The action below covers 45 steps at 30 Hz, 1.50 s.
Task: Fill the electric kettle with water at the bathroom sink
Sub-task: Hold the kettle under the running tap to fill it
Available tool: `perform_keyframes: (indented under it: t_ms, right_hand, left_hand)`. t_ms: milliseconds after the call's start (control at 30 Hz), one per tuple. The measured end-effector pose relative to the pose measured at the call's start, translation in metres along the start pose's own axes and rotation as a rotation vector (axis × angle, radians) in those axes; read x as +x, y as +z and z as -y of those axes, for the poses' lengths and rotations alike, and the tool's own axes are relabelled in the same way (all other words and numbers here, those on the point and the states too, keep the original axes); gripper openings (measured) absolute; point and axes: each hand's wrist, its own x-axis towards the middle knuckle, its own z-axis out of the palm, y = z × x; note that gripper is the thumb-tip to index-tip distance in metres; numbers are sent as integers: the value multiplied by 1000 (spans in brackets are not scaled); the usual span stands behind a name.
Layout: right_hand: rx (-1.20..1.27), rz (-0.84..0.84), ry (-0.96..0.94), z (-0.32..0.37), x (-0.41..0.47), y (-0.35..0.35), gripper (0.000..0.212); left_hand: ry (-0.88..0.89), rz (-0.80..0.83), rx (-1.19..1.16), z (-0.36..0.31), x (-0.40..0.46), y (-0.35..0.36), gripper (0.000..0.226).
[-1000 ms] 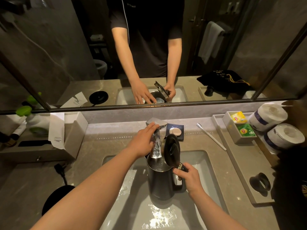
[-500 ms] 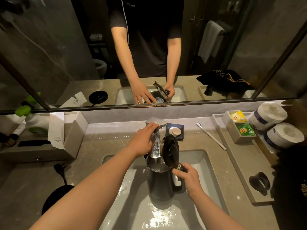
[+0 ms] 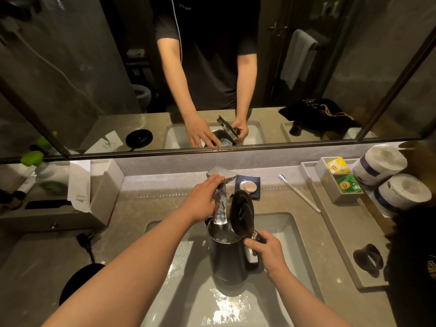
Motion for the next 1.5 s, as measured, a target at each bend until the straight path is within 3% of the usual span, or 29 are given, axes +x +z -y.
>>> perform_keyframes:
  t_ms: [1500]
  right_hand:
    - [-48, 10, 1, 1, 6, 3, 47]
  left_hand:
    - [26, -14, -51, 1, 1, -7, 65]
